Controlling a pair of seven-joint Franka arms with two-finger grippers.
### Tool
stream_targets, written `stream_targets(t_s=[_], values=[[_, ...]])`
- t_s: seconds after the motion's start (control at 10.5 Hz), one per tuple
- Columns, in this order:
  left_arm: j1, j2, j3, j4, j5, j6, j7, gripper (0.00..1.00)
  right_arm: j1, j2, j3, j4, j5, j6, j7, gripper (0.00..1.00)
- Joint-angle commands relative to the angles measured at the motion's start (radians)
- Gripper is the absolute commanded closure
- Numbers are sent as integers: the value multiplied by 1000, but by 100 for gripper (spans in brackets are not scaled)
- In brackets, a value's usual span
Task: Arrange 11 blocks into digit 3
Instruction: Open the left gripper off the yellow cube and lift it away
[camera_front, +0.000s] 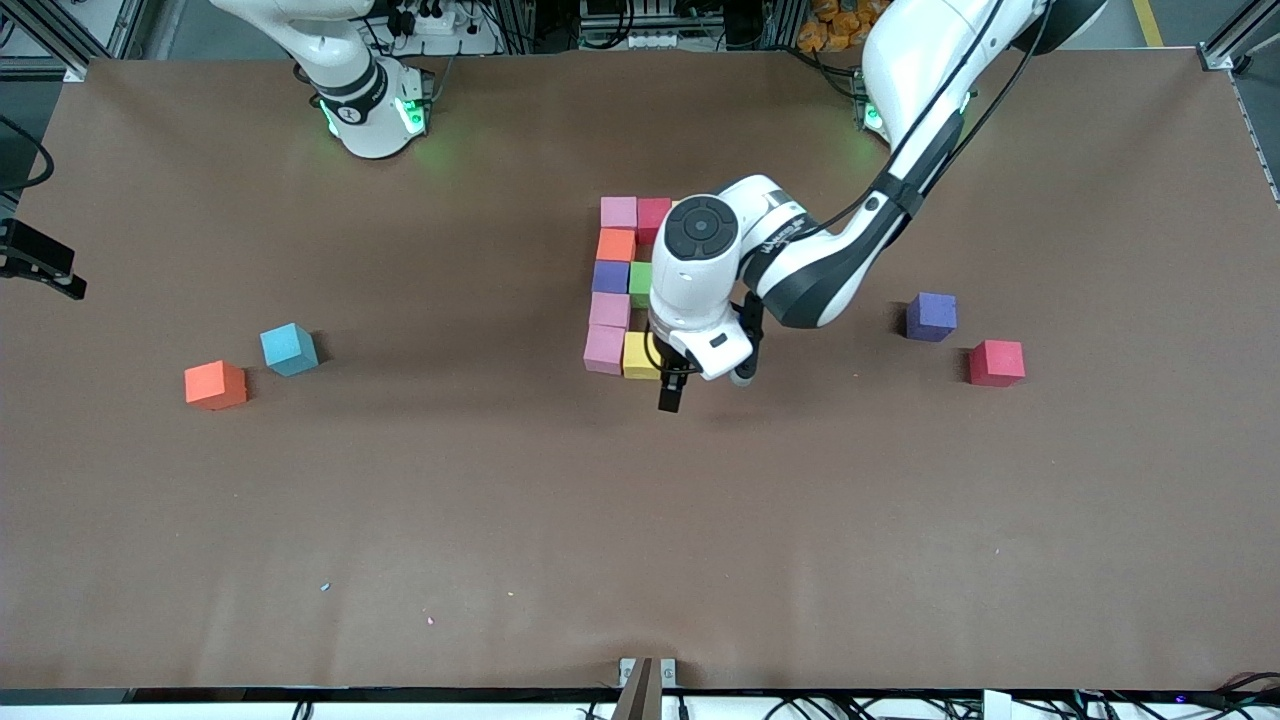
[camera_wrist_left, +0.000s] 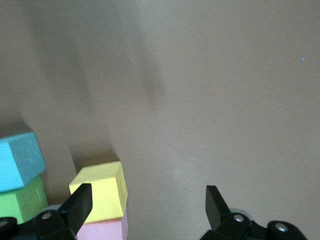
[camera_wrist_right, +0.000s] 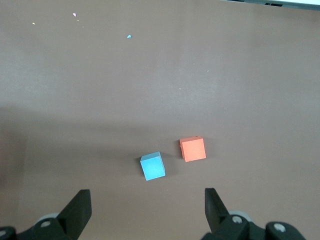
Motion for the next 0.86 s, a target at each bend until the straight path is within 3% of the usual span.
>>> stream_targets(t_s=[0.0,0.29,0.76], values=[[54,-48,-2,-26,4,-55,132,0,-20,4,14,16,14,-9,8,0],[123,-88,-8,-44,0,-168,310,0,-20,4,14,16,14,-9,8,0],[273,-274,-24,-284,-28,-175,661,0,-20,4,14,16,14,-9,8,0]])
